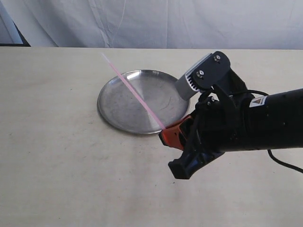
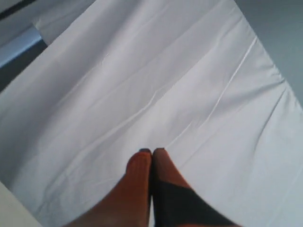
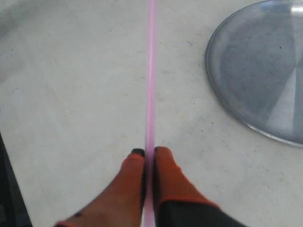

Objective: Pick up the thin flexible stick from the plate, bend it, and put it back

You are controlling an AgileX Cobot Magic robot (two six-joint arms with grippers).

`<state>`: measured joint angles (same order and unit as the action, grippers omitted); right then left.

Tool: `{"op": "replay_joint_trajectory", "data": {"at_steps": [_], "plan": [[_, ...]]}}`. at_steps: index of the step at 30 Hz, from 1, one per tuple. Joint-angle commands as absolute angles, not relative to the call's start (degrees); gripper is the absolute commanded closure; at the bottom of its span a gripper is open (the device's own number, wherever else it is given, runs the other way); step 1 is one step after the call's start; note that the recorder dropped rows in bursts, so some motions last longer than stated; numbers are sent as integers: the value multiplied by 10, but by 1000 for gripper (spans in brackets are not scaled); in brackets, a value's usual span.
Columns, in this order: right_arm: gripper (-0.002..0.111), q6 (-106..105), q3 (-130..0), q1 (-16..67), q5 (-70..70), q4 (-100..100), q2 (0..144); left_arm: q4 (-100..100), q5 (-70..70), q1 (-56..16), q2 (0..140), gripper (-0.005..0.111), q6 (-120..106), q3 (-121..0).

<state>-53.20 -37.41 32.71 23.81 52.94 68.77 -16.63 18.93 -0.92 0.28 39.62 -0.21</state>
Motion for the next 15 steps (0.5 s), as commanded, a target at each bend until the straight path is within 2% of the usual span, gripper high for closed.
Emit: {"op": "replay_joint_trajectory", "data": {"at_steps": [1,6,11,12,15], "plan": [[109,-536,-373,328,227,533,683,-154,182,-13,0,106,488,0],[109,-536,-373,328,227,533,683,86,83,-30,16,106,707,-60],[109,-545,-373,328,227,534,683,452,164,-90,115,106,1006,-127],[109,-548,-373,328,227,536,683,589,196,-111,184,106,1128,-150],[109,-569,-373,328,233,555,683,701,300,-126,326,106,1199,-178]]}}
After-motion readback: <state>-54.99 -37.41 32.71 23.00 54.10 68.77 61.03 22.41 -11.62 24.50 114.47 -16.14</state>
